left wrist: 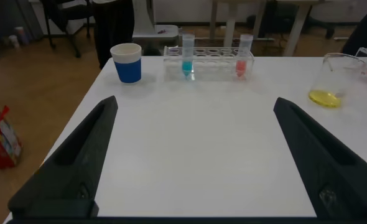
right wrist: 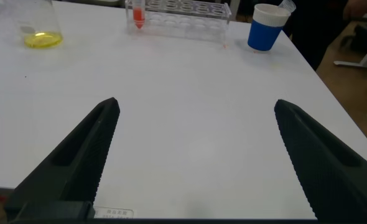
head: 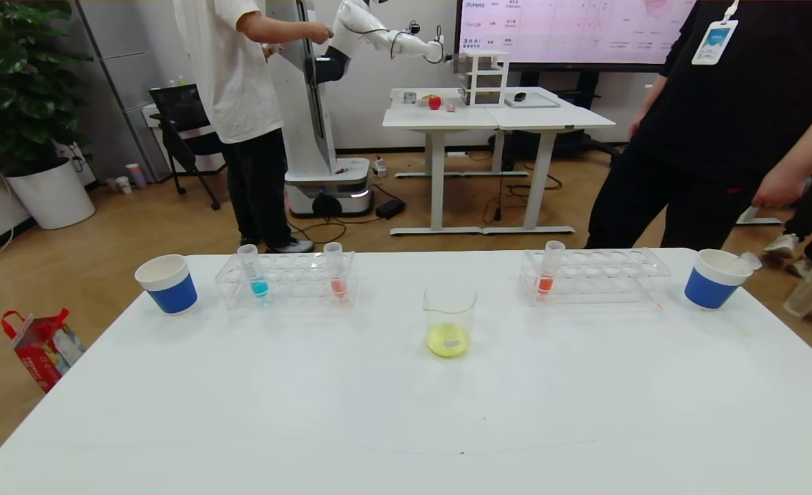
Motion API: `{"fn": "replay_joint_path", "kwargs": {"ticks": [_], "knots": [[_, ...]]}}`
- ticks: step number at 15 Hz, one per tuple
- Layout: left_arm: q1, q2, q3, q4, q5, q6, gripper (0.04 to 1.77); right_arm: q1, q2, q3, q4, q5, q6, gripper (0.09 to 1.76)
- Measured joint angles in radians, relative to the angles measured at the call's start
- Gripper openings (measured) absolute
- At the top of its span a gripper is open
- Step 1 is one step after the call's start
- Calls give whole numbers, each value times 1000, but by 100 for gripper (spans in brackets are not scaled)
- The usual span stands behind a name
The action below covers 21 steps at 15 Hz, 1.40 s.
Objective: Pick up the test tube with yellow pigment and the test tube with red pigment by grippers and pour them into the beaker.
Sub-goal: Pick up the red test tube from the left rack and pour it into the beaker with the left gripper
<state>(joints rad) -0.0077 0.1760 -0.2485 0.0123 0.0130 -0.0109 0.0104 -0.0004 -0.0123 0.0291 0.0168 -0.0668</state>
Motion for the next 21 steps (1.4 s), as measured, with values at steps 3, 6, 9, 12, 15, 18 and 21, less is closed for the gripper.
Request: {"fn": "replay_joint_path", "kwargs": {"ticks": [3,6,9,12,15,18,21], "knots": [[-1,220,-69,-144,0,3,175,0,0,0,0,0,0,174],[5,465,-88,-368,2,10,175,0,0,0,0,0,0,174],[4,687,-92,-564,2,11,175,0,0,0,0,0,0,174],[-2,889,-80,-728,2,10,175,0,0,0,0,0,0,174],[-4,1096,-66,-935,2,10,175,0,0,0,0,0,0,174],[-8,1314,-43,-1177,5,11,175,0,0,0,0,0,0,174],[-26,1532,-4,-1458,42,12,175,0,0,0,0,0,0,174]]}}
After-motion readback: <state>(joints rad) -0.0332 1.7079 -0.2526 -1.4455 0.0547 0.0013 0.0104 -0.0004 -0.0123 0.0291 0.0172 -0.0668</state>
